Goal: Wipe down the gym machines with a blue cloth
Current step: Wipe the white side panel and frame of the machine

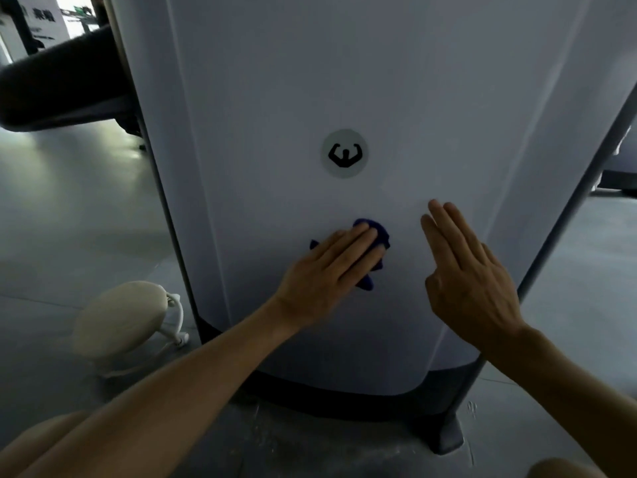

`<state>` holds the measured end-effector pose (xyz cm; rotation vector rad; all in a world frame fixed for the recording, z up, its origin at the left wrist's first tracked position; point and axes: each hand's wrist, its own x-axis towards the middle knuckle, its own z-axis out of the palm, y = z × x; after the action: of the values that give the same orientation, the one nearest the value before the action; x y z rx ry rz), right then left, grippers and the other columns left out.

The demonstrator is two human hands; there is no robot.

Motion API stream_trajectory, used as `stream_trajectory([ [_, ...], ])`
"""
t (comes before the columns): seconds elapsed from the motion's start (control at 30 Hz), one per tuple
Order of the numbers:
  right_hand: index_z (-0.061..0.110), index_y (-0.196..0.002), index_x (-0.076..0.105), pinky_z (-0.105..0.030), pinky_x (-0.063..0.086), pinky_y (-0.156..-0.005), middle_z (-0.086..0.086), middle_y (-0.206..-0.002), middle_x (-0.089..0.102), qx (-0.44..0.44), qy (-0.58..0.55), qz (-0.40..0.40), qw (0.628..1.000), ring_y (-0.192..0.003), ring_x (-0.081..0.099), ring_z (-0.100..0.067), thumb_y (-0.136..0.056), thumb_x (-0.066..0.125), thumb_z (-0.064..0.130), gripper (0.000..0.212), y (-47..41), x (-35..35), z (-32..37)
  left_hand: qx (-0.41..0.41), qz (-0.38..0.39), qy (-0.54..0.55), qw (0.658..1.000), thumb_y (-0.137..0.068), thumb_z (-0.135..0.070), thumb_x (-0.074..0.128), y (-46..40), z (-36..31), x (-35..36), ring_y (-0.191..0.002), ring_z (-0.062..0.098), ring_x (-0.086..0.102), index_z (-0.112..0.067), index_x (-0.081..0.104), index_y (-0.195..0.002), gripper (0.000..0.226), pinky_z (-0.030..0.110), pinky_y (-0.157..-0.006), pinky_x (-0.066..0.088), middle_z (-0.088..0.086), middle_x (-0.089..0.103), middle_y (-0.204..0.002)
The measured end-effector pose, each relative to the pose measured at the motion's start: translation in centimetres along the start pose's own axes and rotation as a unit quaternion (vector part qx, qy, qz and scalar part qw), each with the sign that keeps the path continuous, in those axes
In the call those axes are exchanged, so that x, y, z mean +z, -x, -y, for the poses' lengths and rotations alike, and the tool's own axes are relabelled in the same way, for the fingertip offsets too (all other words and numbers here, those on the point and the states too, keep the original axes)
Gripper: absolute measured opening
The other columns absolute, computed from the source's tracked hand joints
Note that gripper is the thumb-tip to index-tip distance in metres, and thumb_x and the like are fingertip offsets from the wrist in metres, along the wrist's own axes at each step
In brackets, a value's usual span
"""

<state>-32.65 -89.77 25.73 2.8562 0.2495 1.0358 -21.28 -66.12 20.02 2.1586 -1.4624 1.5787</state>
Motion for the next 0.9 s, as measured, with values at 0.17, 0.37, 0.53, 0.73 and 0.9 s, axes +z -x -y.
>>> stream_trajectory([
  [0.17, 0.007, -0.163, 0.013, -0.05, 0.016, -0.126, -0.007, -0.172, 0.0, 0.075, -0.042, -0.042, 0.995, -0.159, -0.004, -0.022, -0.091, 0.06, 0.003, 0.086, -0.7, -1.0, -0.3, -0.13, -0.136, -0.023, 0.982, -0.11, -0.005, 0.049, -7.0, 5.8, -3.0, -0.149, 0.038, 0.038, 0.001, 0.038, -0.152, 0.044, 0.048, -0.126, 0.03, 0.022, 0.041, -0.159],
  [0.37, 0.009, -0.164, 0.011, -0.042, 0.004, -0.123, -0.011, -0.172, -0.003, 0.113, -0.067, -0.069, 0.989, -0.159, -0.007, -0.025, -0.09, 0.061, 0.002, 0.089, 0.4, 1.0, 0.4, -0.071, -0.13, -0.018, 0.989, -0.107, -0.005, 0.058, -8.3, 3.8, -0.6, -0.148, 0.039, 0.037, -0.003, 0.035, -0.152, 0.051, 0.044, -0.126, 0.029, 0.02, 0.034, -0.158],
  [0.53, 0.009, -0.164, 0.008, -0.043, 0.008, -0.121, -0.012, -0.172, -0.006, 0.099, -0.075, -0.059, 0.991, -0.159, -0.006, -0.028, -0.083, 0.069, -0.001, 0.102, 2.5, 3.8, 0.6, 0.136, 0.067, 0.0, 0.988, -0.109, -0.011, 0.048, 2.0, -1.1, 2.8, -0.156, 0.035, 0.025, -0.007, 0.034, -0.158, 0.051, 0.047, -0.124, 0.031, 0.017, 0.031, -0.163],
  [0.73, 0.011, -0.164, 0.008, -0.042, 0.009, -0.123, -0.011, -0.172, -0.004, 0.074, -0.084, -0.048, 0.993, -0.159, -0.003, -0.029, -0.083, 0.067, -0.001, 0.101, 3.3, 4.1, -0.2, 0.226, 0.169, -0.077, 0.956, -0.107, -0.012, 0.044, 6.5, -3.0, 3.5, -0.153, 0.03, 0.032, -0.008, 0.031, -0.161, 0.056, 0.046, -0.13, 0.013, 0.015, 0.032, -0.164],
  [0.9, 0.013, -0.164, 0.01, -0.04, 0.008, -0.123, -0.006, -0.173, -0.003, 0.093, -0.11, -0.034, 0.989, -0.159, -0.005, -0.024, -0.084, 0.065, 0.0, 0.099, 3.4, 3.5, 0.0, 0.111, 0.06, -0.092, 0.988, -0.109, -0.005, 0.034, -1.0, 1.1, -0.3, -0.151, 0.034, 0.031, -0.005, 0.032, -0.158, 0.049, 0.043, -0.13, 0.014, 0.017, 0.032, -0.162],
])
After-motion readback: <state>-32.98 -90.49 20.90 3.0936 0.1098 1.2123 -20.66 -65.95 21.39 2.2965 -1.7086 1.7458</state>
